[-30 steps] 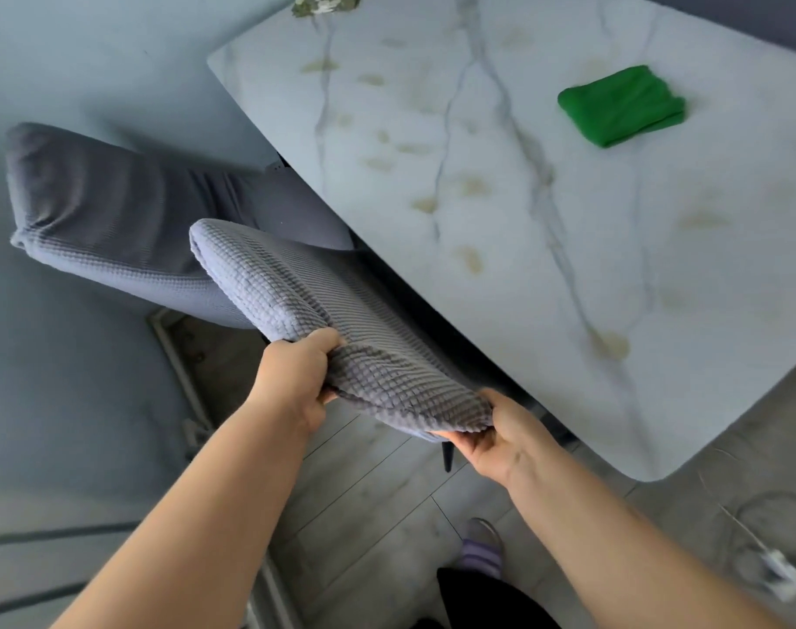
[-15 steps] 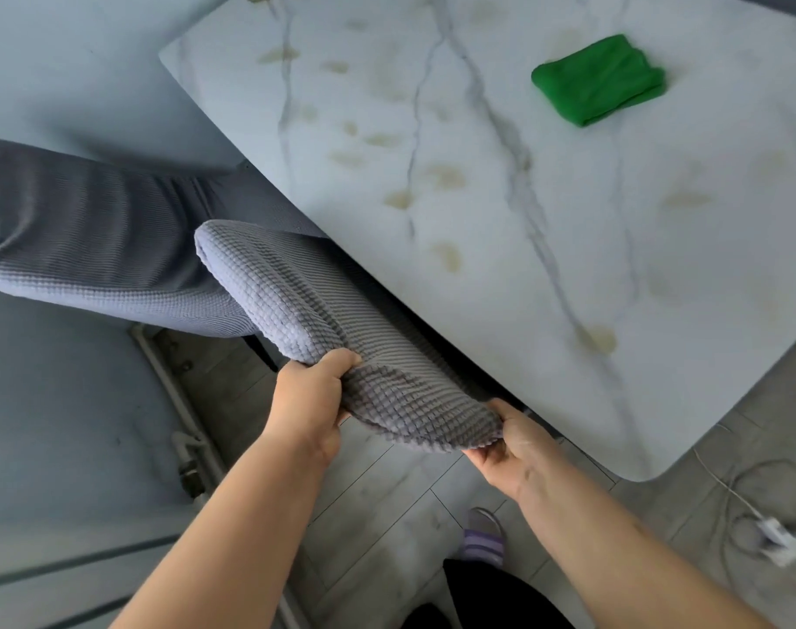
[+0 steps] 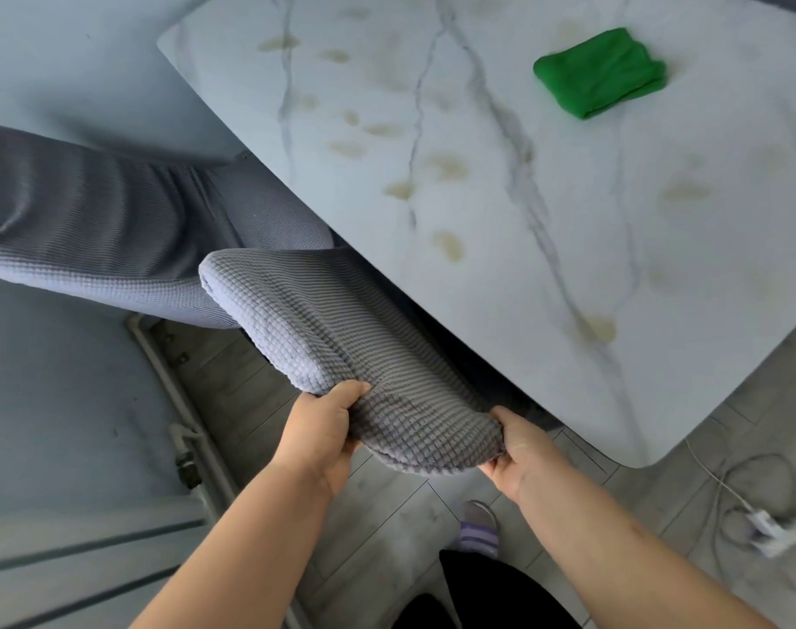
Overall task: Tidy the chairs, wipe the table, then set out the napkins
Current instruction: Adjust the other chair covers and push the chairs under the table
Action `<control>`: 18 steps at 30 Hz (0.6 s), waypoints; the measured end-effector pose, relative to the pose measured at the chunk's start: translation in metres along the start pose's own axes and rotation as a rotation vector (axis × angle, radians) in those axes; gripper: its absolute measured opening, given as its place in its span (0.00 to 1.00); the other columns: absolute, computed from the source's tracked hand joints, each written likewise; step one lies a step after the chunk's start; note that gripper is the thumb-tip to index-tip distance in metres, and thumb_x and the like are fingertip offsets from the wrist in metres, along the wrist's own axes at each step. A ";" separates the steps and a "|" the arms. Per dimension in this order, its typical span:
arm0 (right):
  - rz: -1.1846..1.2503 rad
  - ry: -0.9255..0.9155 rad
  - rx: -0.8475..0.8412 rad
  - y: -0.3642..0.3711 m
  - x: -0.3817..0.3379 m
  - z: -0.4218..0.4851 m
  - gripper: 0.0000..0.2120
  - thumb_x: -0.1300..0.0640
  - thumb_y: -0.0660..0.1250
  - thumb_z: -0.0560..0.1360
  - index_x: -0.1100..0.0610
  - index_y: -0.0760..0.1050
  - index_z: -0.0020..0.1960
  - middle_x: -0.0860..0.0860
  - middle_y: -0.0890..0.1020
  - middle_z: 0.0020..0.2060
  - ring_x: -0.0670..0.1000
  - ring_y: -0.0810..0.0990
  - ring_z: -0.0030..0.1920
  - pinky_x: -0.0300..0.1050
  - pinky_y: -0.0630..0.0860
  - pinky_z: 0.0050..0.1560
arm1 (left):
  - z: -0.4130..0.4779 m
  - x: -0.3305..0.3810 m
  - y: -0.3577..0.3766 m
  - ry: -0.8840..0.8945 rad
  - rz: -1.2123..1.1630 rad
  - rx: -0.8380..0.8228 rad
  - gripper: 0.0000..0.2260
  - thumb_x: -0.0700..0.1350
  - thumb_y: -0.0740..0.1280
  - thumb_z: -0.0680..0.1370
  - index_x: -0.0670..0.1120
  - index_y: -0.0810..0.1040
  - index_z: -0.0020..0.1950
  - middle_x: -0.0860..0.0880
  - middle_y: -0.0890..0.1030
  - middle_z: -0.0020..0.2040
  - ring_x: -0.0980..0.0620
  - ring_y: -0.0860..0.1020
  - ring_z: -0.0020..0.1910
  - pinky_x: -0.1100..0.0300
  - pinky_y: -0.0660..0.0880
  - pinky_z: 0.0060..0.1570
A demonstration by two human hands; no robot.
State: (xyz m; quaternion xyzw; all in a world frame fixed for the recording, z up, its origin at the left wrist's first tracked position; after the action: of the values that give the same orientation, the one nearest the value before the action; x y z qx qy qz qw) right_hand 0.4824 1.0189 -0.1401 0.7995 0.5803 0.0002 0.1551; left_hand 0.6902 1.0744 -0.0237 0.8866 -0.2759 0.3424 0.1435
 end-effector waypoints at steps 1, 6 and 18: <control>0.004 -0.001 0.003 -0.001 -0.001 0.000 0.02 0.66 0.67 0.74 0.65 0.76 0.43 0.58 0.84 0.30 0.53 0.84 0.29 0.43 0.78 0.26 | 0.001 -0.001 0.001 -0.001 -0.010 0.003 0.12 0.33 0.67 0.73 0.39 0.77 0.56 0.46 0.86 0.48 0.48 0.84 0.47 0.54 0.80 0.43; 0.009 -0.022 -0.007 -0.004 -0.005 0.004 0.03 0.66 0.66 0.75 0.66 0.76 0.47 0.60 0.84 0.41 0.56 0.84 0.39 0.44 0.79 0.28 | 0.002 -0.001 0.006 0.013 -0.023 0.008 0.14 0.33 0.67 0.73 0.39 0.77 0.58 0.45 0.84 0.52 0.47 0.83 0.50 0.54 0.80 0.45; -0.158 -0.091 0.022 0.007 -0.017 -0.001 0.04 0.65 0.66 0.75 0.66 0.77 0.46 0.61 0.84 0.39 0.59 0.85 0.38 0.50 0.80 0.29 | 0.006 0.004 0.007 -0.020 0.135 -0.084 0.11 0.41 0.69 0.75 0.41 0.77 0.57 0.47 0.85 0.49 0.48 0.84 0.46 0.51 0.81 0.49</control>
State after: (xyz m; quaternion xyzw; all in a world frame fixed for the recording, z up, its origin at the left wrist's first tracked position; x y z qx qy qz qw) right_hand 0.4831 1.0014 -0.1341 0.7521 0.6338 -0.0546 0.1720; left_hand 0.6921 1.0647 -0.0245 0.8625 -0.3508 0.3304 0.1545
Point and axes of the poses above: each hand's wrist, its own z-axis towards the middle knuckle, its own y-axis out of the palm, x = y × z, the point moved 8 cm from there along z, towards the middle knuckle
